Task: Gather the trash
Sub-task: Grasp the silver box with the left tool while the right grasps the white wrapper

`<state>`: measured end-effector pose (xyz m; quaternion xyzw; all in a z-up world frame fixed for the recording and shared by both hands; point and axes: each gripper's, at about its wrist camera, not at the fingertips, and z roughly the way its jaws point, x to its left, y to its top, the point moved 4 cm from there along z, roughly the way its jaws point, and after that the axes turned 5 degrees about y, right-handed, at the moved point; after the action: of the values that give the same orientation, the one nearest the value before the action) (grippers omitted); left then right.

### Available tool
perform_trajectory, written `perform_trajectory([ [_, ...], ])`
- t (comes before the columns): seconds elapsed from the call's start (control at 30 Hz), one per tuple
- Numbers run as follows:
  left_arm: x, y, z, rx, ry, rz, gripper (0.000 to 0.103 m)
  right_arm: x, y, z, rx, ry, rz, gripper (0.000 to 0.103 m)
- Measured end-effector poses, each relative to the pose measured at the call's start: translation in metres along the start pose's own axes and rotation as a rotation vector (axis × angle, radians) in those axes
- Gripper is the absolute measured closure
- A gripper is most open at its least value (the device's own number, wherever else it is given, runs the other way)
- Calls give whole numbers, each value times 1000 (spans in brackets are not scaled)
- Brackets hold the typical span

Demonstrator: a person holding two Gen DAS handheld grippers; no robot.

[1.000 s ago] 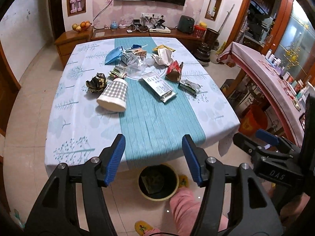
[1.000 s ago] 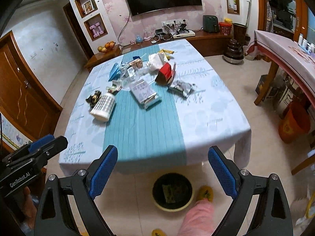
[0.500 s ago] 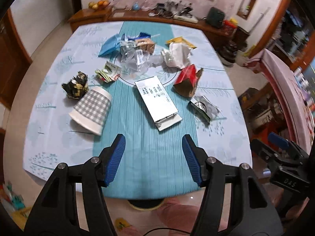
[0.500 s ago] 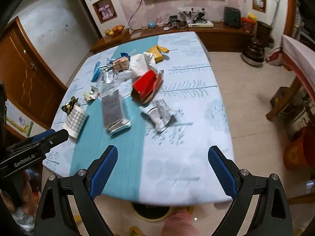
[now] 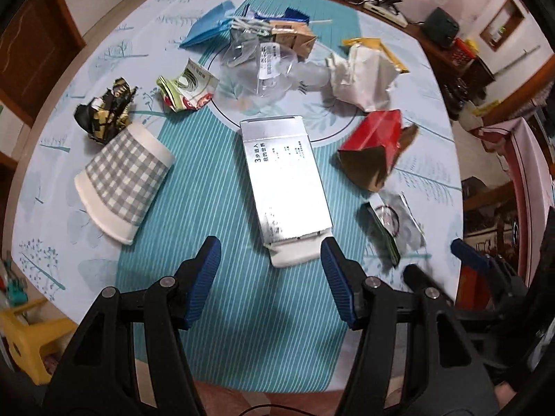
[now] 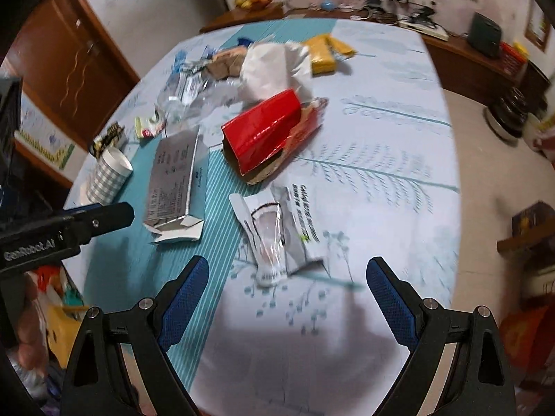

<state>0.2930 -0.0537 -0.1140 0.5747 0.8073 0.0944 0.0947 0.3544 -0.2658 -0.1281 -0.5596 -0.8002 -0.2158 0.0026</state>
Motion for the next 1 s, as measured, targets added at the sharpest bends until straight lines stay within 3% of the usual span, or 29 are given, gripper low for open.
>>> perform_trajectory([
  [0.03, 0, 2, 4, 8, 0, -10, 46, 2, 2, 5, 7, -3, -16, 14],
  [0.1, -2, 7, 13, 28, -3, -32, 46, 4, 8, 21, 34, -19, -60, 33],
  [0.2, -6, 16, 24, 52, -14, -54, 46, 4, 11, 40, 82, -39, -97, 43],
  [0.5, -15, 30, 52, 117, -19, -110, 46, -4, 27, 48, 51, -52, -126, 78],
  [0.67, -19, 35, 65, 141, -3, -131, 46, -12, 28, 46, 40, -8, -92, 83],
  [1.0, -44, 42, 85, 167, 56, -101, 43, -12, 22, 41, 32, -34, -105, 83],
])
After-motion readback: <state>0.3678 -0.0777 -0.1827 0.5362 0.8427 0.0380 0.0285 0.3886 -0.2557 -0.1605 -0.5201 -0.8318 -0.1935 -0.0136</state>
